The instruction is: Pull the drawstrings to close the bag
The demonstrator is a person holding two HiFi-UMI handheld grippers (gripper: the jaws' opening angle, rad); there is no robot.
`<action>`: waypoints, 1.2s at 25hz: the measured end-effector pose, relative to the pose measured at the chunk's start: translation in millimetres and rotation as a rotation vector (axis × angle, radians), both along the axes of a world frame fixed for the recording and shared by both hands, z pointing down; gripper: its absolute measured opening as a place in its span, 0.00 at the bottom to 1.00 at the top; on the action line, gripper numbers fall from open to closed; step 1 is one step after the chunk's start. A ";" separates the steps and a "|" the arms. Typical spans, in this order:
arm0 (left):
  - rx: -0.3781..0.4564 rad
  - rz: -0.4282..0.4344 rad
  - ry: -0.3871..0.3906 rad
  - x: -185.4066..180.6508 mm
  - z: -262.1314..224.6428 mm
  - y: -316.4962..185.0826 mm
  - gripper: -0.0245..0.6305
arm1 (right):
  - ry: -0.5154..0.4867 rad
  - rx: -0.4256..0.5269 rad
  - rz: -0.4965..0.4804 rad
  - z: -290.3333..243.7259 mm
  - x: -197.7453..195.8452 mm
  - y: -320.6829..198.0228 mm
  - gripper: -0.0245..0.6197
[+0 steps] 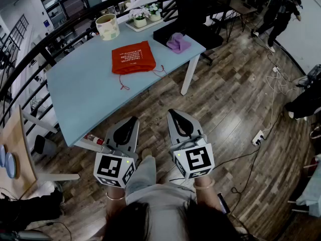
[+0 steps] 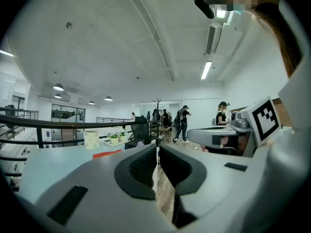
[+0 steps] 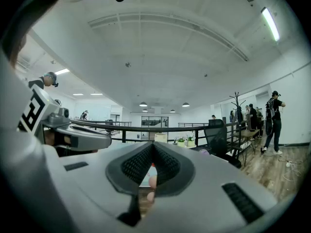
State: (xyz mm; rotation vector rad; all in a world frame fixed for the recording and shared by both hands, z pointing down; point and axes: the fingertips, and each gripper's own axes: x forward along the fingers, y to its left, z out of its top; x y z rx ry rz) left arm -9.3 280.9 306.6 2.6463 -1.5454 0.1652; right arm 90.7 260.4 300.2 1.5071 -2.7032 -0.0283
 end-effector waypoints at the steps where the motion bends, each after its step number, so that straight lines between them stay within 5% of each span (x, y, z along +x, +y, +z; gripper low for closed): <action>1: 0.000 0.000 -0.002 -1.0 -0.4 -2.8 0.09 | 0.001 -0.003 -0.001 0.0 -1.0 -2.9 0.08; 30: -0.021 0.009 0.028 -107.2 -2.9 -168.6 0.09 | -0.074 -0.012 0.065 -17.1 -78.4 -169.1 0.08</action>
